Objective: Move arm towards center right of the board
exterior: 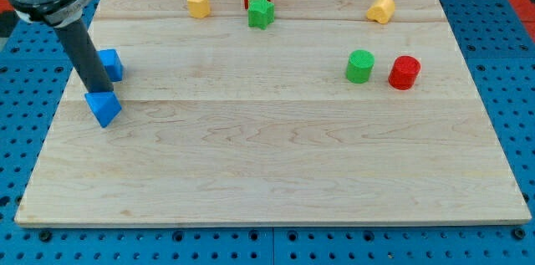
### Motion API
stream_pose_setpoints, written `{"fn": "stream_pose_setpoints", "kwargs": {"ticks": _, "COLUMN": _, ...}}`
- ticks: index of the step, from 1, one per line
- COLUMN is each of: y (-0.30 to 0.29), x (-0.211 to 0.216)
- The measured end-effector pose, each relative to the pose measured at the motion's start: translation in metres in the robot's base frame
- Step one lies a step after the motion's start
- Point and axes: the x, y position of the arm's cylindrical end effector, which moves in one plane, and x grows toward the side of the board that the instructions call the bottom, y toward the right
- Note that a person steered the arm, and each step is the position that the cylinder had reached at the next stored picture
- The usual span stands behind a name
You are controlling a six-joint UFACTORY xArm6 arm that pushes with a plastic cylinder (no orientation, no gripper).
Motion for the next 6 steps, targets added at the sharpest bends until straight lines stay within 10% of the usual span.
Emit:
{"fn": "stream_pose_setpoints", "kwargs": {"ticks": 3, "y": 0.04, "x": 0.063}}
{"fn": "stream_pose_setpoints", "kwargs": {"ticks": 6, "y": 0.337, "x": 0.056}}
